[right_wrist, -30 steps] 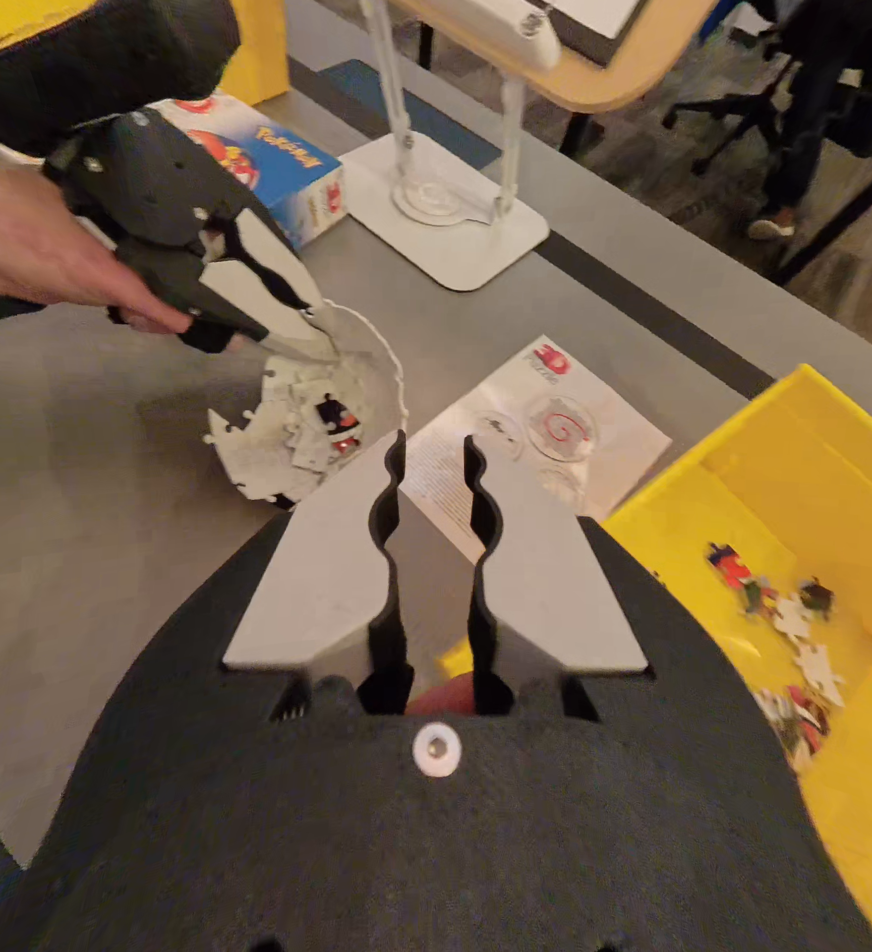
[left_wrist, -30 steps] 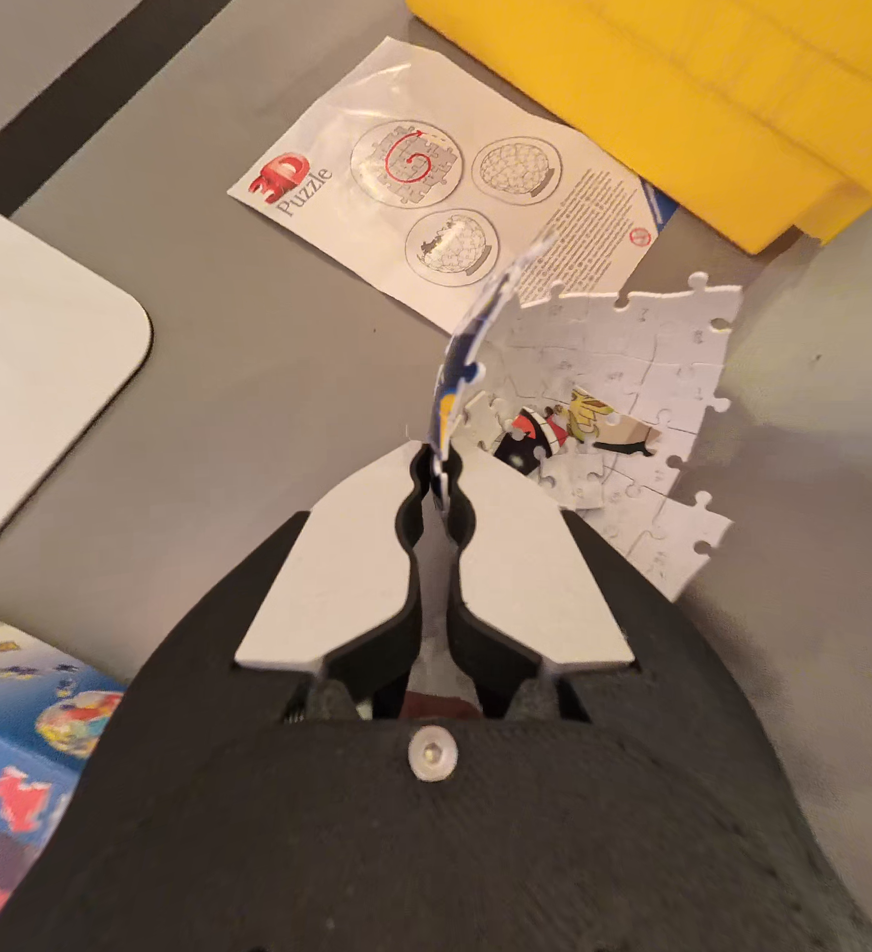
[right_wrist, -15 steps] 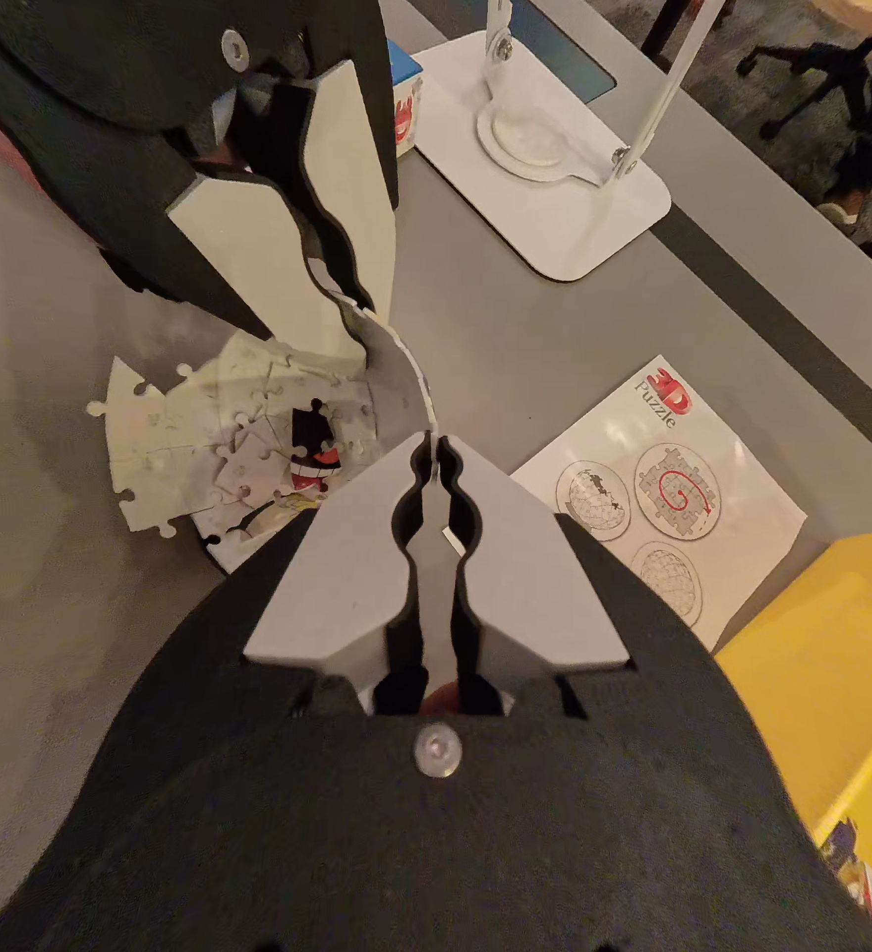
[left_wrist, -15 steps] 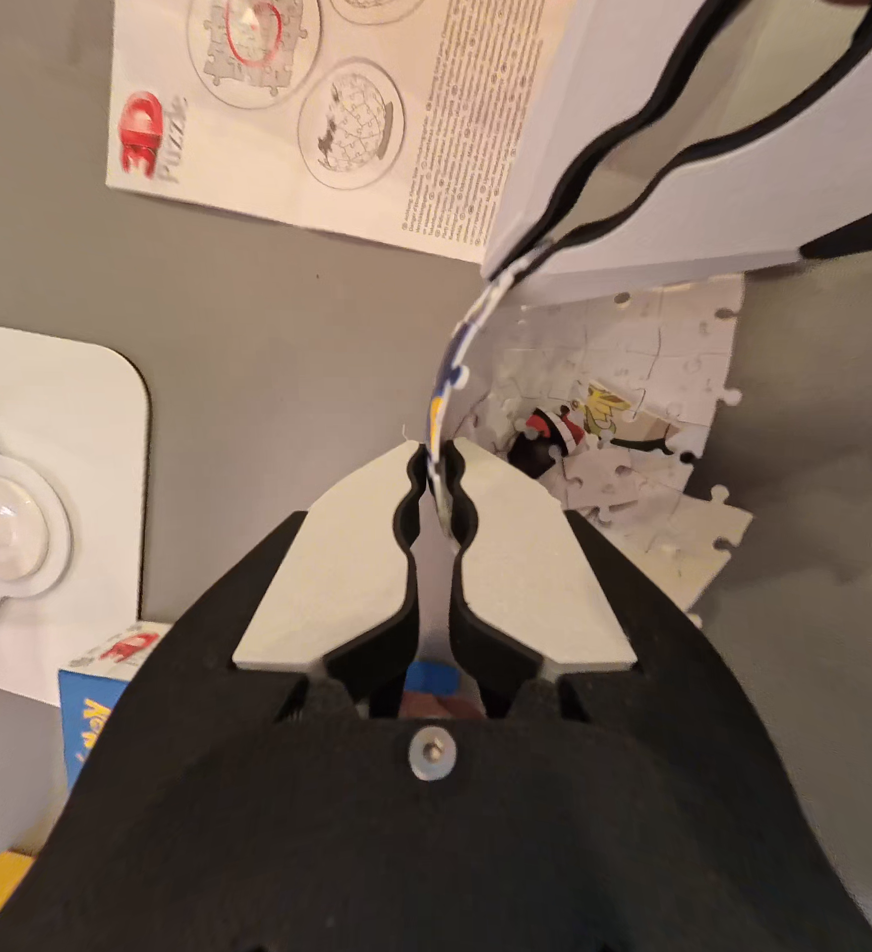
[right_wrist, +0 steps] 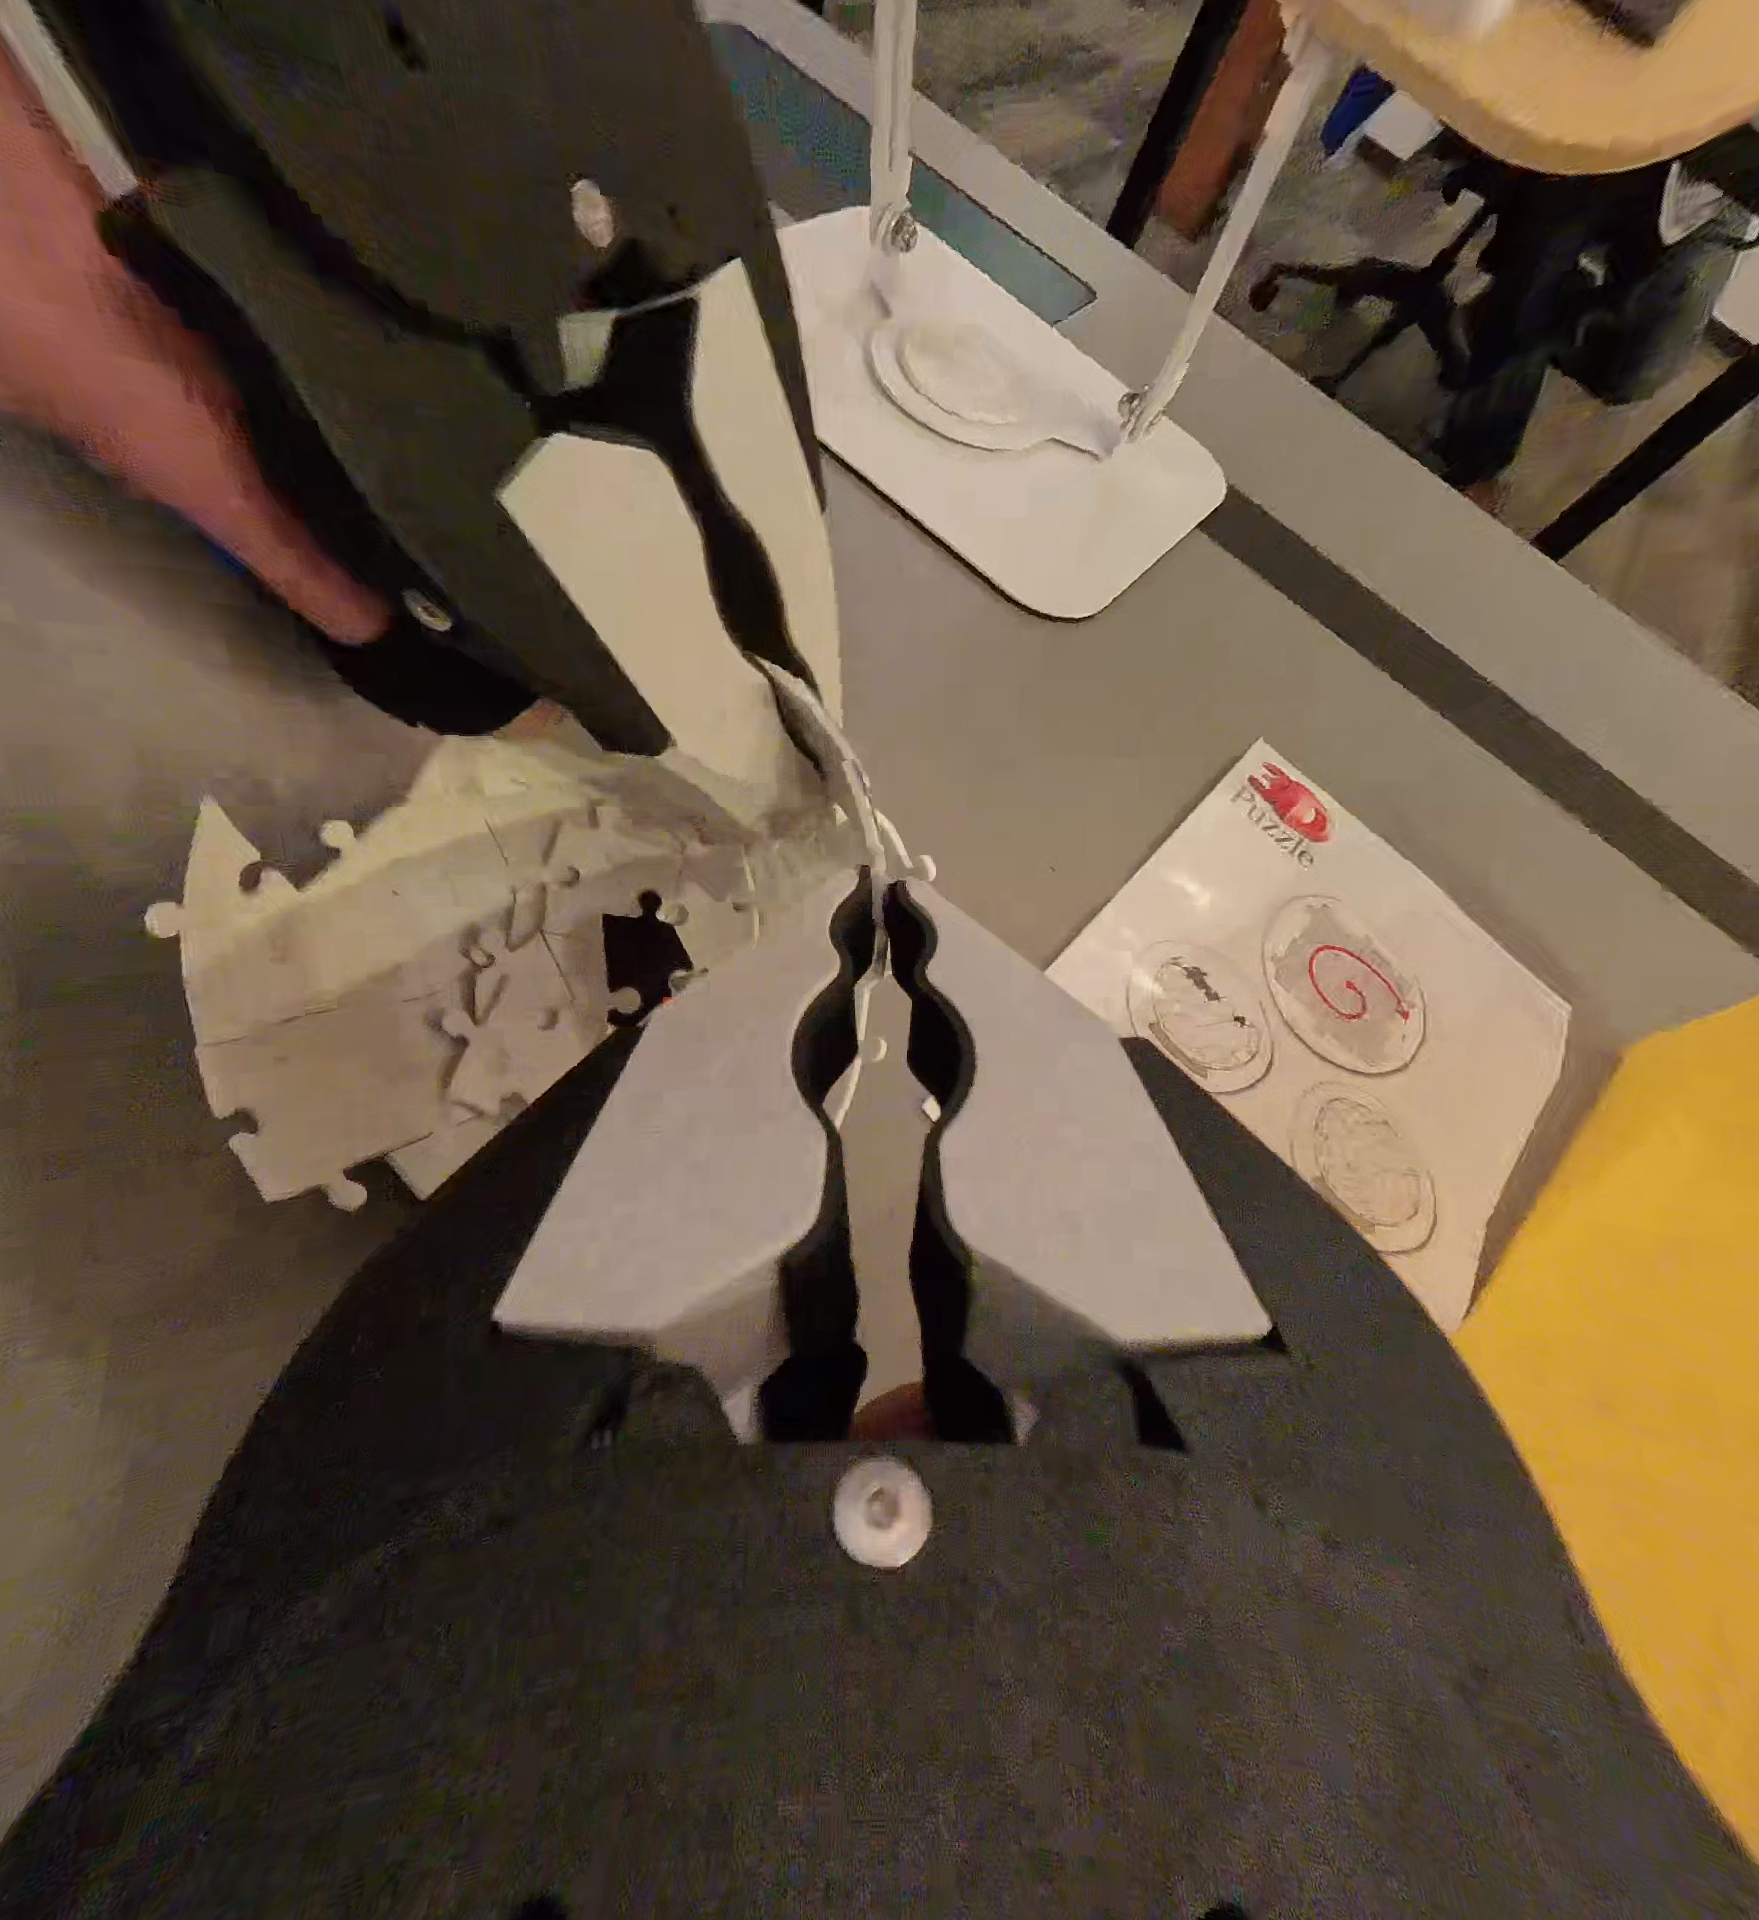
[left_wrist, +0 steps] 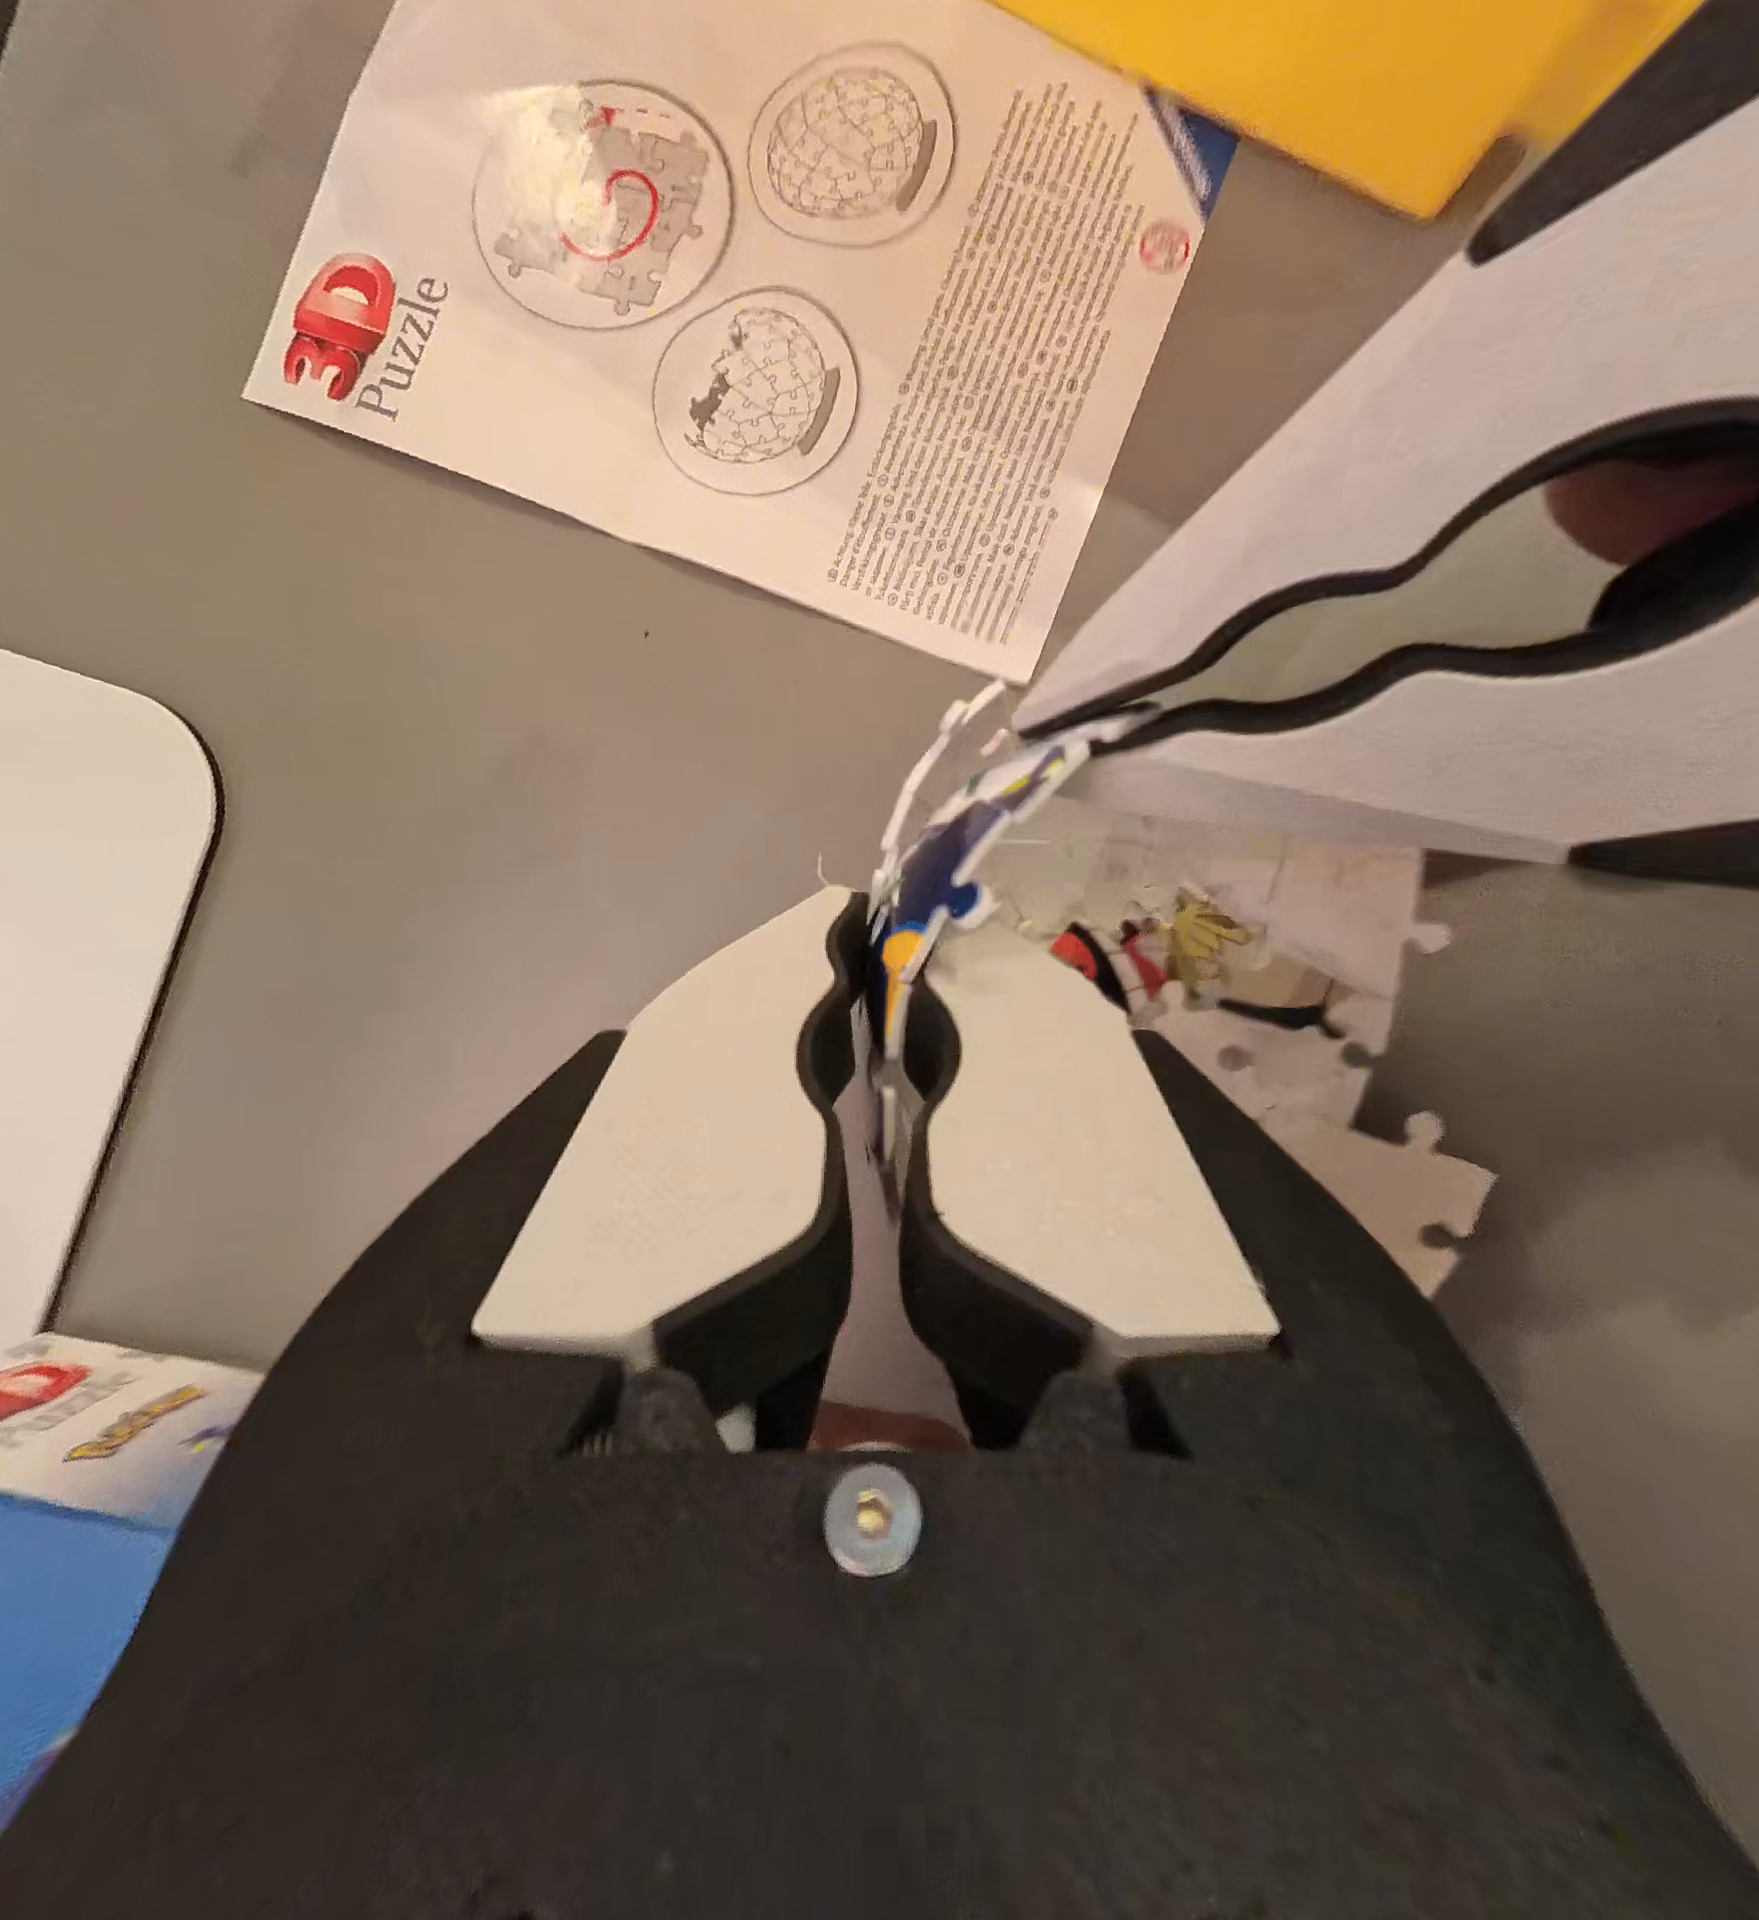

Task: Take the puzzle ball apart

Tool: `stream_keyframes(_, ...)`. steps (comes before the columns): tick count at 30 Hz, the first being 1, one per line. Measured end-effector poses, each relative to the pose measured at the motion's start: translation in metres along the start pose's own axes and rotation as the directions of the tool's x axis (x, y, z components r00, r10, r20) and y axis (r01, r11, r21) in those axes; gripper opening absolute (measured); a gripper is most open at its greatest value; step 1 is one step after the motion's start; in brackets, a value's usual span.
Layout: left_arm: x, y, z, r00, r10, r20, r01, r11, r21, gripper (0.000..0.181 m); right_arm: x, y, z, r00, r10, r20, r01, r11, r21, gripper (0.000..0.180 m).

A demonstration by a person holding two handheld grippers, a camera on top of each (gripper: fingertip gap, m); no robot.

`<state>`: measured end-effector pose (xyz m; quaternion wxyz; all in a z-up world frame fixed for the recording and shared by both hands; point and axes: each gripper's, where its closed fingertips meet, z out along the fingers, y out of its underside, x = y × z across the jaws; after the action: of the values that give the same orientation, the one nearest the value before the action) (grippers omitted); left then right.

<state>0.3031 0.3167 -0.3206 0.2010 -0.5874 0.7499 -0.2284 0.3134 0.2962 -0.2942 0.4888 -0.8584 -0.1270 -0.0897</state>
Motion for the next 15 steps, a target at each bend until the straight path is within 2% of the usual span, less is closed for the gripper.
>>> stream_keyframes(2,0.002,-0.003,0.000,0.999,-0.038,-0.037,0.039,0.999,0.031,0.004,-0.002,-0.003,-0.003,0.996,-0.079,-0.031,0.079,0.997,-0.003,0.000)
stream_keyframes(3,0.000,-0.002,0.001,0.997,-0.058,-0.050,0.060,0.997,0.040,0.004,-0.008,-0.005,-0.004,0.998,-0.064,-0.001,0.064,0.998,0.021,0.000)
stream_keyframes(6,-0.013,0.000,0.000,0.992,-0.113,-0.063,0.119,0.989,0.089,0.003,-0.012,-0.007,-0.011,0.955,0.242,0.171,-0.256,0.965,0.064,0.000)
stream_keyframes(7,-0.013,0.002,-0.001,0.992,-0.106,-0.061,0.112,0.990,0.088,0.003,-0.007,-0.006,-0.014,0.941,0.289,0.178,-0.304,0.950,0.067,0.000)
stream_keyframes(13,-0.009,0.004,0.002,0.999,-0.024,-0.026,0.025,0.997,0.071,0.006,-0.001,-0.026,-0.047,0.909,0.324,0.261,-0.369,0.918,0.145,0.000)
stream_keyframes(15,-0.006,0.003,0.001,0.999,-0.018,-0.039,0.021,0.996,0.091,0.008,0.011,-0.036,-0.065,0.861,0.390,0.328,-0.459,0.872,0.168,0.000)
